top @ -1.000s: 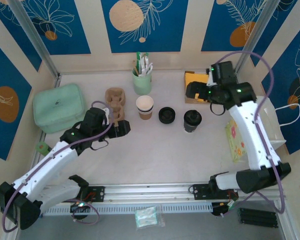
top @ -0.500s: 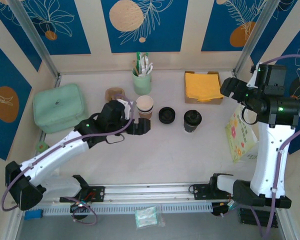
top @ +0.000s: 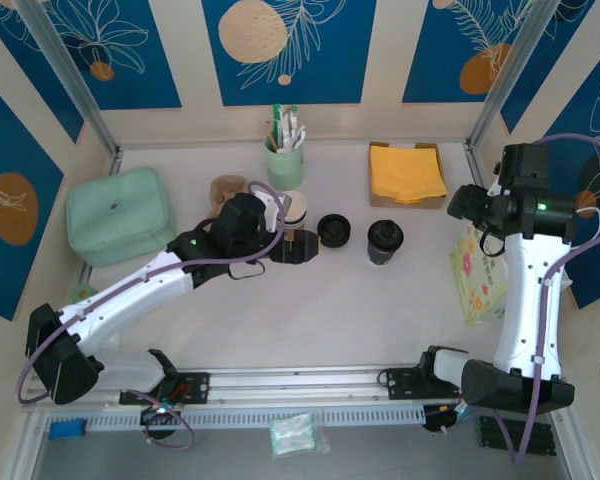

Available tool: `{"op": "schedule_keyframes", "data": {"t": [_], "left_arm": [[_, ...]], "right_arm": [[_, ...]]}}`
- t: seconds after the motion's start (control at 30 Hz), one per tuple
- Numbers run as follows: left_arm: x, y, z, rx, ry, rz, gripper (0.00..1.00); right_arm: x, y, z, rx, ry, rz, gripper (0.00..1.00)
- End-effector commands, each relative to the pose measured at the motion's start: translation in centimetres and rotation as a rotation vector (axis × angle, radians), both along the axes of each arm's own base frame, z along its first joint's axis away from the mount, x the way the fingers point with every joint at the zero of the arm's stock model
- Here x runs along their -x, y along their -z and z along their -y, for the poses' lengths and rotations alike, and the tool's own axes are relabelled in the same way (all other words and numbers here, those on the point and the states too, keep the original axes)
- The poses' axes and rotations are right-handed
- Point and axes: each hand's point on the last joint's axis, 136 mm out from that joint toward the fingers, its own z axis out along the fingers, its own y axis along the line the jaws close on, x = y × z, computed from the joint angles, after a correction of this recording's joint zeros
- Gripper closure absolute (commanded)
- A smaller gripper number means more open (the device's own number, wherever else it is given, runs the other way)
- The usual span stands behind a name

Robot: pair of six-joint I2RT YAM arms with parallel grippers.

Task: Pack the takeout coffee

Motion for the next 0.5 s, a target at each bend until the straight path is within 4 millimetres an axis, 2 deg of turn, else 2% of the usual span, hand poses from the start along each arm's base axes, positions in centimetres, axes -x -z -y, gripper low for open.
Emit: {"op": "schedule_keyframes", "data": {"t": [0.0, 0.07, 0.13, 0.3, 0.33, 0.37, 0.47], "left_arm": [[0.1, -1.9, 0.8, 0.045, 0.029, 0.032, 0.01], [0.1, -1.8, 0.9, 0.047, 0.028, 0.027, 0.00], [0.2, -1.5, 0.9, 0.042, 0.026, 0.020, 0.01], [0.1, -0.9, 0.9, 0.029, 0.016, 0.008, 0.01], [0.1, -0.8, 0.9, 0.027, 0.012, 0.005, 0.01], [0.1, -0.8, 0.9, 0.027, 0.009, 0.005, 0.01], [-0.1, -0.4, 0.8, 0.016, 0.000, -0.003, 0.01]], "right_arm": [[-0.4, 0.3, 0.9, 0.034, 0.018, 0.007, 0.33], [-0.7, 0.5, 1.0, 0.036, 0.022, 0.008, 0.41], [-1.1, 0.5, 1.2, 0.033, 0.034, 0.018, 0.53], [-1.8, -0.1, 1.3, 0.021, 0.043, 0.057, 0.91], [-1.9, -0.2, 1.3, 0.016, 0.039, 0.065, 0.96], [-2.0, -0.5, 1.3, 0.012, 0.039, 0.078, 1.00], [-2.2, -1.6, 1.2, 0.006, 0.034, 0.123, 1.00]]}}
